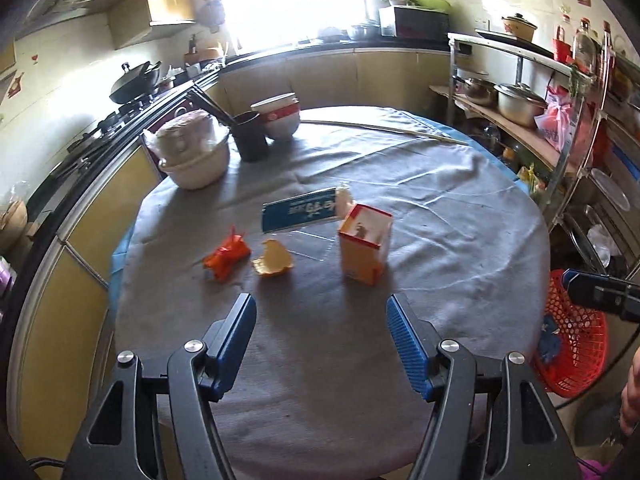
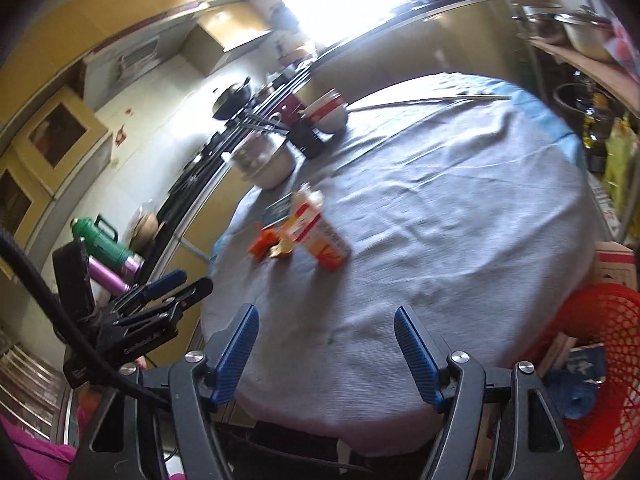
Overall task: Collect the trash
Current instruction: 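Move both open tools back over the table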
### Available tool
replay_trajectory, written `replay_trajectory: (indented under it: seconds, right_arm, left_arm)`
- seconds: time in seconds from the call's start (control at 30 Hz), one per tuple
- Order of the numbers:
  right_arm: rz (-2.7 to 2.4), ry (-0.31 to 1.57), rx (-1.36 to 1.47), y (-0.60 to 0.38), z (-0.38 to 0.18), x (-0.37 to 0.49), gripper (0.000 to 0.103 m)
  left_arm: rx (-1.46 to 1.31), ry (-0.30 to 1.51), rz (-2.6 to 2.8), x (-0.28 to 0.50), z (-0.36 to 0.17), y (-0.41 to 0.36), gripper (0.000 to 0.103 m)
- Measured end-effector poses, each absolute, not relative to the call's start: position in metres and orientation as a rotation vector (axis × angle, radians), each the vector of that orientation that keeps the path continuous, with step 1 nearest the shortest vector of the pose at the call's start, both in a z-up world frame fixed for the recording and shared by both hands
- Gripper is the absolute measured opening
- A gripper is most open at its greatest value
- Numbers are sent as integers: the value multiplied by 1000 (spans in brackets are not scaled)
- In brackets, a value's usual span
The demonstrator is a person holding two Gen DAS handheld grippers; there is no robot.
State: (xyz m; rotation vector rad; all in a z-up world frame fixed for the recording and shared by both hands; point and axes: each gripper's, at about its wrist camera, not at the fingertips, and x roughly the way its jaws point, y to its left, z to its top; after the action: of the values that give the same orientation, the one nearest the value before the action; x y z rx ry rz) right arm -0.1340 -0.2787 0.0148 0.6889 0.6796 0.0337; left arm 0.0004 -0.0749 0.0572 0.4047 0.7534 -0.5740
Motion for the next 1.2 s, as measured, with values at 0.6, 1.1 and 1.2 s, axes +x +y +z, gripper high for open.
replay_trajectory:
  seconds: [0.6,1.1,1.2]
  right_arm:
    - [129,758,593,-228,17,-85,74]
    - [202,757,534,-200,23,-42,74]
    - [209,768,539,-197,18,-37,74]
  left_arm:
    - [321,808,-480,35,45,-18,69]
    - [325,838,-428,50,38,1,69]
    - [326,847,-420,53,36,5,69]
